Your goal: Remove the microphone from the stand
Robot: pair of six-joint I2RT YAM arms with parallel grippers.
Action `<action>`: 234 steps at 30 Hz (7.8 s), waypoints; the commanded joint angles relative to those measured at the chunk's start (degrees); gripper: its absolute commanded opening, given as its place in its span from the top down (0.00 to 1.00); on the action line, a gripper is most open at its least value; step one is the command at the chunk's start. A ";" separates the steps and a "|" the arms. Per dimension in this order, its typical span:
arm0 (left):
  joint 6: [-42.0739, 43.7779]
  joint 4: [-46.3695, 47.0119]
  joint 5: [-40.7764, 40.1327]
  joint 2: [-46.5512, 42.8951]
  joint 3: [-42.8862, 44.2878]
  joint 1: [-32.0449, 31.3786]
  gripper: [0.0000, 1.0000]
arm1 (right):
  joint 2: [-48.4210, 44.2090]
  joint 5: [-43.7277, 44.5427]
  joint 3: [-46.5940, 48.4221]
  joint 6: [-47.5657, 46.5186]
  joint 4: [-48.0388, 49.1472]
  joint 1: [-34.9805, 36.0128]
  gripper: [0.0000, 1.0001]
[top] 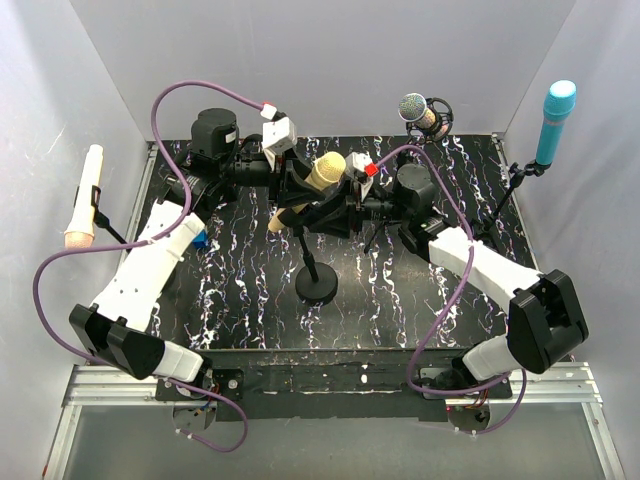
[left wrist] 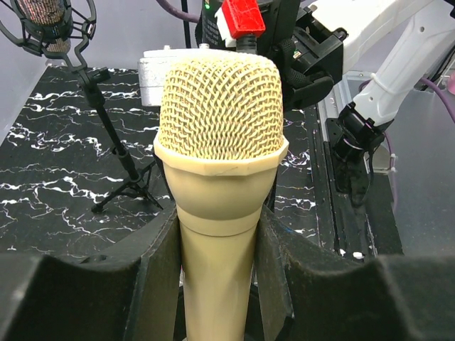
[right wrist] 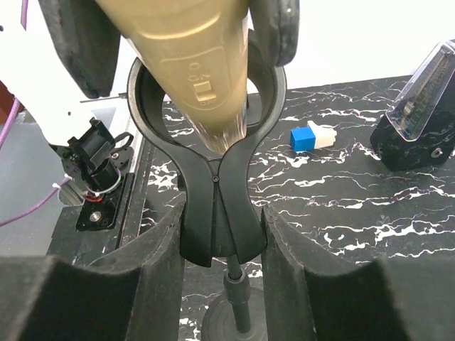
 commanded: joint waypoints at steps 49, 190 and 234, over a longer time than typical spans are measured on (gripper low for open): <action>-8.69 -37.30 -54.92 12.08 -9.11 14.31 1.00 | -22.79 16.62 5.97 -16.62 -36.54 -0.13 0.11; -4.71 -42.23 -30.40 -20.26 -8.77 17.21 0.02 | 31.35 38.26 66.35 -13.81 -32.95 4.26 0.17; 3.20 -37.75 -17.14 -3.47 2.47 16.95 0.02 | -0.83 23.68 51.15 -42.01 -64.06 -23.77 0.10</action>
